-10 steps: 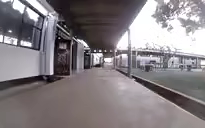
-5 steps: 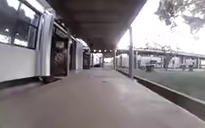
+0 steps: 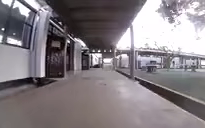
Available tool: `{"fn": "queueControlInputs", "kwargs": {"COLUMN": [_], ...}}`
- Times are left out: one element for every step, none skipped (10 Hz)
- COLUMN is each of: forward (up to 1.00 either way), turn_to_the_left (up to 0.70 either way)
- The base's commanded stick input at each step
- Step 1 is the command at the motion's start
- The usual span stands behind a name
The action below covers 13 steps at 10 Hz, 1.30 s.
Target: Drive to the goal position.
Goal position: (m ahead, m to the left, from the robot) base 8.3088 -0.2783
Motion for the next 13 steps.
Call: {"fn": "queueControlInputs", "kwargs": {"forward": [0.7, 0.7, 0.7, 0.7, 0.7, 0.7, 0.7, 0.7, 0.7, 0.7, 0.7, 0.7, 0.7], "turn_to_the_left": [0.0, 0.0, 0.0, 0.0, 0.0, 0.0, 0.0, 0.0, 0.0, 0.0, 0.0, 0.0, 0.0]}}
